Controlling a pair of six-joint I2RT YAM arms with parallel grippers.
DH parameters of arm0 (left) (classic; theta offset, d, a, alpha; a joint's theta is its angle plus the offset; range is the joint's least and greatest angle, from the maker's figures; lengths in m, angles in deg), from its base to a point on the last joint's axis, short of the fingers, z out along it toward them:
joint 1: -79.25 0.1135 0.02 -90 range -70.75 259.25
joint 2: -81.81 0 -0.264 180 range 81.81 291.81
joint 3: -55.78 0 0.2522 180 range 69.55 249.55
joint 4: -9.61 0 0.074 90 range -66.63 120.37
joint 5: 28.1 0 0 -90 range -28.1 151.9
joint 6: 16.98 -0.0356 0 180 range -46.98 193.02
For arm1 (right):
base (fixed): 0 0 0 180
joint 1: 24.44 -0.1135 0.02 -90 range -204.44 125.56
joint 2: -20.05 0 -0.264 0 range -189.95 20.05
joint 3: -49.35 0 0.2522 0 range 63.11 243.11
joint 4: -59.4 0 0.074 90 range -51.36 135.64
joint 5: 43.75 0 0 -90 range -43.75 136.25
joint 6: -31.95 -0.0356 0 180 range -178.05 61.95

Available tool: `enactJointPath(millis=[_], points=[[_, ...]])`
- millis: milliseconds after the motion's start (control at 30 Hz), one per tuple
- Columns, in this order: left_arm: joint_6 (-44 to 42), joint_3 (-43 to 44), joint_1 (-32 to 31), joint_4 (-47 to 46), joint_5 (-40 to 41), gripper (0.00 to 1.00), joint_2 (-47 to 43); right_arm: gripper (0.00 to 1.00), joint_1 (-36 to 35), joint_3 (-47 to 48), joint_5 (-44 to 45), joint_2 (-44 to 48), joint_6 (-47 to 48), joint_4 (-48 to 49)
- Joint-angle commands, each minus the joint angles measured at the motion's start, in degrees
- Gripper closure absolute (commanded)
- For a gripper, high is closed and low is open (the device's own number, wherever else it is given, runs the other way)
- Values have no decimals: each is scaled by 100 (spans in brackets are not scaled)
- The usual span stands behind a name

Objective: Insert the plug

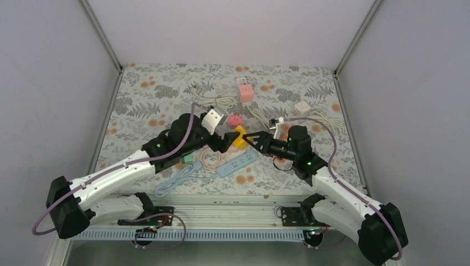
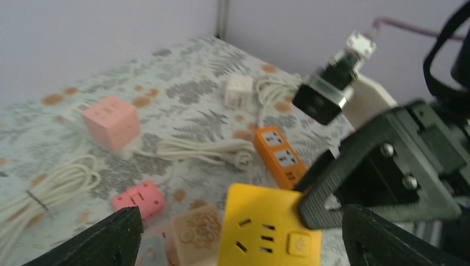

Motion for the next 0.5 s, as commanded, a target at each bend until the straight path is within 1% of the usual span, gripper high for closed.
enactJointPath(millis=[0, 133, 467], points=[[-41, -16, -10, 122, -931, 12, 223, 50, -15, 164, -35, 173, -237, 396], [-144, 92, -8, 304, -1199, 12, 480, 50, -12, 211, -78, 162, -269, 323], [1, 145, -6, 332, -935, 14, 777, 50, -15, 238, -267, 130, -331, 412]])
